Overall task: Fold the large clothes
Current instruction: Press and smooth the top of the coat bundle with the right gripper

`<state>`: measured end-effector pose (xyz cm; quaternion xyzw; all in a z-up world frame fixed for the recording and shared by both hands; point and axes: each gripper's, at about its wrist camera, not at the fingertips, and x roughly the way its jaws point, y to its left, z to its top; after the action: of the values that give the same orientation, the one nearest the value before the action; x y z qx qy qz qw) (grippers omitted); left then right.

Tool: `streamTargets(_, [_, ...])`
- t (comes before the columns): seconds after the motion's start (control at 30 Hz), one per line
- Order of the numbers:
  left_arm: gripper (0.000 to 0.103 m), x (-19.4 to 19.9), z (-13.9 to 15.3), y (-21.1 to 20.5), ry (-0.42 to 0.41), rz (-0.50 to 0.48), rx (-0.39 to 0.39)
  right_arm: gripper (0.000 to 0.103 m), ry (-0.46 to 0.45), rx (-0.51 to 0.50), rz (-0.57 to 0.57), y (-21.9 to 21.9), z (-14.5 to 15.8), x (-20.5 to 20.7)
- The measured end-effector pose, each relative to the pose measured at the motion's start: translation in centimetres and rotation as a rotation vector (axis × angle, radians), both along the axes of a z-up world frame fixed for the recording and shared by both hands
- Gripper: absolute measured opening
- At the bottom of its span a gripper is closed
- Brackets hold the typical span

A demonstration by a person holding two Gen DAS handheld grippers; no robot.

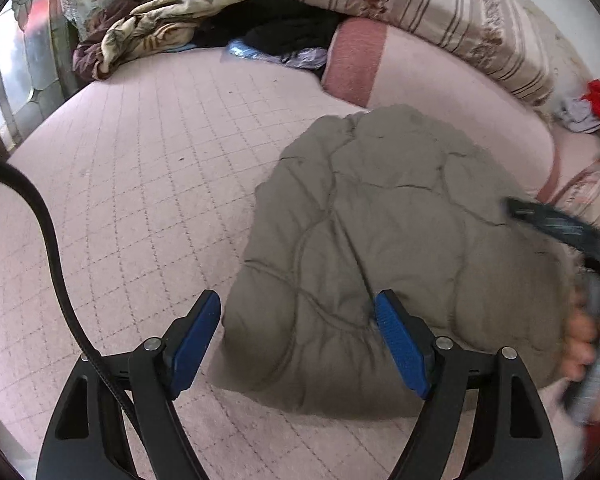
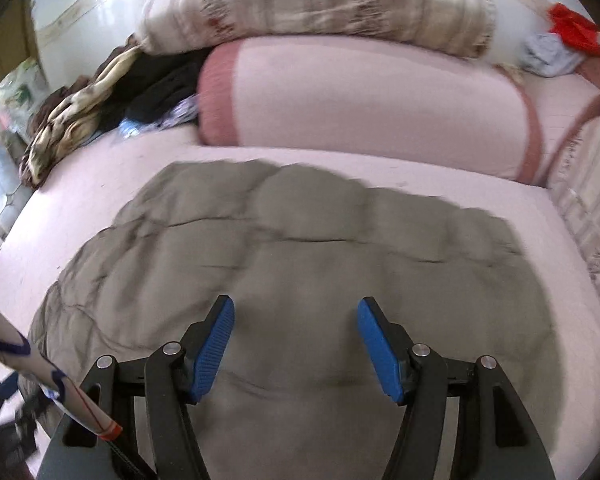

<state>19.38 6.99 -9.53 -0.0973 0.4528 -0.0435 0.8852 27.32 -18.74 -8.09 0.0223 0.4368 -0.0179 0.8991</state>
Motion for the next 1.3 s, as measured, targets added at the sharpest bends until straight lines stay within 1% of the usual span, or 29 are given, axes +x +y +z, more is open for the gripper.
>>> streamTargets(0.1, [0.079,-0.6,1.5,0.8,-0.059,0.000,-0.030,0.072,0.019,-0.082,0.011,3.2,-2.3,1.7])
streamTargets(0.17, [0.079,-1.0,2.2,1.5,-0.094,0.016,-0.037,0.073,0.006,-0.156,0.001,4.5,-3.5,2.4])
streamTargets(0.23, [0.079,-0.9,2.7,2.3,-0.105,0.034,-0.036,0.072,-0.001,-0.222,0.004,5.5,-3.8,2.3])
streamTargets(0.27, [0.079,-0.9,2.8,2.6,-0.104,0.042,-0.038,0.070,-0.006,-0.258,0.006,6.1,-3.2,2.1])
streamTargets(0.3, [0.079,-0.8,2.8,3.2,-0.102,0.056,-0.042,0.063,-0.018,-0.261,0.015,6.4,-2.6,1.8])
streamTargets(0.33, [0.079,-0.7,2.9,3.6,-0.100,0.070,-0.049,0.063,-0.036,-0.245,0.028,6.7,-1.9,1.4])
streamTargets(0.37, [0.079,-0.6,2.9,4.1,-0.098,0.086,-0.054,0.063,-0.067,-0.201,0.038,7.3,-0.8,0.6])
streamTargets(0.4, [0.079,-0.6,2.9,4.7,-0.095,0.105,-0.057,0.063,-0.078,-0.177,0.046,7.8,-0.4,0.2])
streamTargets(0.47, [0.079,-0.5,3.0,5.7,-0.089,0.145,-0.053,0.063,-0.075,-0.152,0.092,9.6,-0.4,-0.5])
streamTargets(0.53, [0.079,-0.4,2.8,6.7,-0.076,0.186,-0.039,0.063,-0.052,-0.171,0.141,11.8,-1.5,-0.9])
streamTargets(0.6, [0.079,-0.2,2.6,7.5,-0.066,0.217,-0.050,0.064,-0.049,-0.302,0.171,14.5,-3.4,-1.1])
streamTargets(0.63, [0.079,-0.2,2.5,7.8,-0.062,0.225,-0.056,0.062,-0.059,-0.363,0.181,15.3,-3.8,-1.2])
streamTargets(0.67, [0.079,-0.2,2.4,8.0,-0.058,0.232,-0.062,0.059,-0.077,-0.406,0.195,16.2,-3.8,-1.5])
streamTargets(0.7, [0.079,-0.3,2.4,8.2,-0.058,0.237,-0.064,0.056,-0.093,-0.404,0.212,16.4,-3.2,-1.9])
streamTargets(0.77, [0.079,-0.4,2.5,8.1,-0.061,0.234,-0.058,0.058,-0.127,-0.314,0.224,15.8,-1.7,-2.9])
streamTargets(0.83, [0.079,-0.6,2.8,7.8,-0.078,0.234,-0.038,0.069,-0.169,-0.250,0.176,14.1,-0.3,-4.5])
streamTargets(0.9, [0.079,-0.8,3.3,7.3,-0.107,0.238,-0.005,0.074,-0.183,-0.219,0.137,12.3,0.0,-6.0])
streamTargets(0.97, [0.079,-1.1,3.9,6.8,-0.136,0.240,0.034,0.074,-0.140,-0.216,0.103,9.9,-0.9,-7.3])
streamTargets(1.03, [0.079,-1.6,4.4,6.1,-0.173,0.243,0.086,0.074,-0.124,-0.218,0.064,7.5,-1.4,-8.7])
streamTargets(1.07, [0.079,-1.9,4.7,5.8,-0.194,0.246,0.112,0.074,-0.125,-0.219,0.029,5.6,-1.4,-9.7])
streamTargets(1.13, [0.079,-2.7,5.3,5.0,-0.244,0.257,0.172,0.074,-0.123,-0.210,-0.018,3.2,-1.2,-11.9])
streamTargets(1.2, [0.081,-3.6,5.9,4.0,-0.299,0.270,0.229,0.074,-0.113,-0.197,-0.083,0.6,-0.9,-14.9])
streamTargets(1.3, [0.082,-5.2,6.6,2.6,-0.363,0.273,0.272,0.075,-0.087,-0.173,-0.161,-2.9,-0.8,-18.8])
